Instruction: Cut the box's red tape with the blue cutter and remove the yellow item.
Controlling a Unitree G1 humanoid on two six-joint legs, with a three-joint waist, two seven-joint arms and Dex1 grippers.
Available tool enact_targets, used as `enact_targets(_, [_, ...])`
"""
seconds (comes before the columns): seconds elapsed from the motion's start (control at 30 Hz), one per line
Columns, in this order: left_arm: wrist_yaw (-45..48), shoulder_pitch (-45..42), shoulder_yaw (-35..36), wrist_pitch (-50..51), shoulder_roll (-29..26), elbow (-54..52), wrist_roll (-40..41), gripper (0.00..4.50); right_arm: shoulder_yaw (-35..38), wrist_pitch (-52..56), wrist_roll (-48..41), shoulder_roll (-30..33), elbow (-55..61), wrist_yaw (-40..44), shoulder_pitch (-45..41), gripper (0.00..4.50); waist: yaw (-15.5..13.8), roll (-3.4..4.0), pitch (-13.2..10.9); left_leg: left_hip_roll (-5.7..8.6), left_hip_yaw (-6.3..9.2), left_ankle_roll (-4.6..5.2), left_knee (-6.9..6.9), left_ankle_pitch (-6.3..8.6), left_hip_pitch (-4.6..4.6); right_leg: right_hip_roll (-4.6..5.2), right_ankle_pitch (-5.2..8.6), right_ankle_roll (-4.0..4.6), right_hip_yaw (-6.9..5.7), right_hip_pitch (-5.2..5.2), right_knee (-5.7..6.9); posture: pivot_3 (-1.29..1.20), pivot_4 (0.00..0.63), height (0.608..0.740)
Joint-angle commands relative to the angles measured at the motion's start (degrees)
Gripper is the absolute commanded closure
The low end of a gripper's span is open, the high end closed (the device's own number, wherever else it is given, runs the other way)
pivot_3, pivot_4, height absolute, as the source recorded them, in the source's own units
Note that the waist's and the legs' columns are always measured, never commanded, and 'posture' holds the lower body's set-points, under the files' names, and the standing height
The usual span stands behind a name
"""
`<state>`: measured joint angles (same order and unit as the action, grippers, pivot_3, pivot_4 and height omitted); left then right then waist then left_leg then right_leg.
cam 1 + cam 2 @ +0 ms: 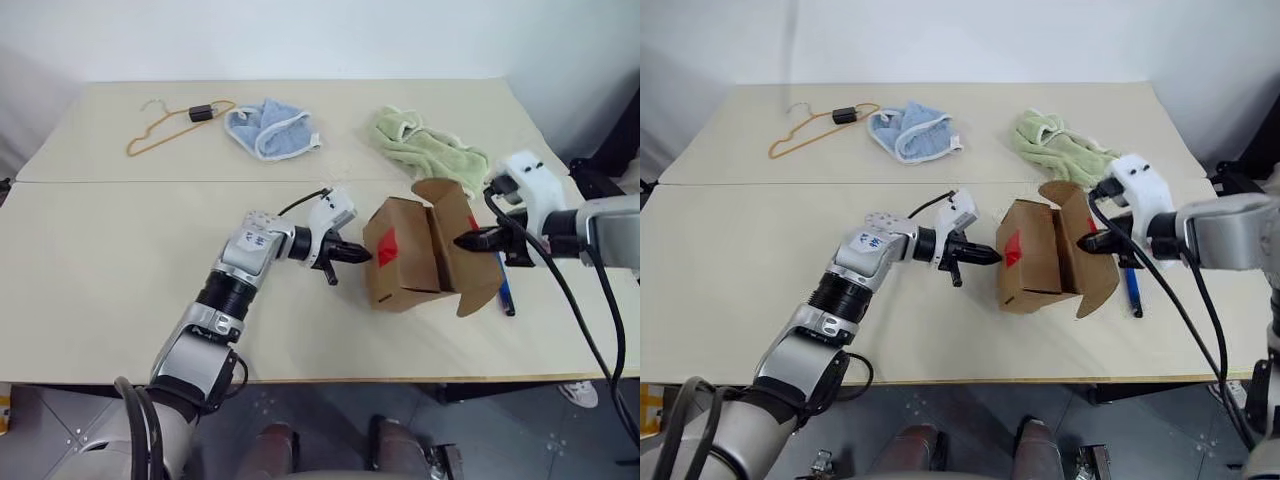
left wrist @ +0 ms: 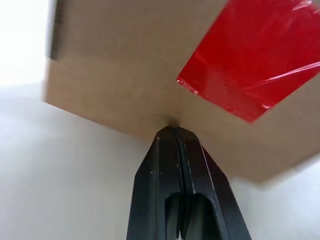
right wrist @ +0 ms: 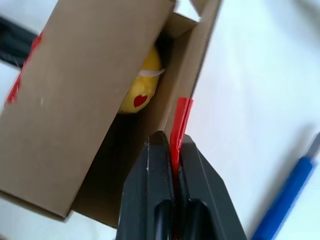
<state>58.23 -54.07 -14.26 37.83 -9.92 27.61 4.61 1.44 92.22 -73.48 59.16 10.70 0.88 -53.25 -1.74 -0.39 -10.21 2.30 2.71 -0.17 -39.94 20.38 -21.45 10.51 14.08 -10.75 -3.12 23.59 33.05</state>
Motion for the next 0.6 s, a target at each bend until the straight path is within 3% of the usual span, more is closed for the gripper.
enact_targets(0.03, [0.0,-0.6,-0.7,-1.4,-0.2,-1.4,0.2,4.5,-3.4,0.3,-1.7,0.8,-0.4,-4.7,-3.9,4.48,0.2,-0.03,0.0,0.0,-0.01,0.01,0.0,0.0,-0.03,0.0,-0.01,-0.01,0.0,0.03,-0.03,0.0,0.15,0.74])
enact_targets(0.2, [1.0,-4.7,2.1,-2.2,-3.0,0.1,1.7,4.5,-12.8,0.3,-1.5,3.3,0.6,-12.3,-8.2,4.48,0.3,-0.01,-0.1,-0.02,-0.03,0.0,0.07,0.0,-0.18,-0.01,-0.01,-0.01,-0.01,0.22,-0.05,0.0,0.15,0.74])
enact_targets(0.33, [4.2,-8.4,4.4,-0.3,-4.1,-0.5,5.3,4.5,-12.5,0.3,-9.1,-0.6,-1.9,-18.9,-8.9,4.48,0.4,0.0,-0.1,-0.02,-0.03,-0.02,0.03,-0.01,-0.44,-0.01,-0.01,-0.02,-0.03,0.46,-0.04,0.0,0.15,0.74])
enact_targets(0.6, [9.3,-11.8,6.7,6.3,-3.6,-6.3,13.9,4.5,-11.5,-0.5,-20.7,-1.3,-7.5,-33.4,-8.1,4.48,0.4,0.0,-0.1,-0.03,0.05,0.0,-0.04,0.0,-0.71,0.0,-0.02,-0.02,-0.27,0.55,-0.1,0.0,0.15,0.74])
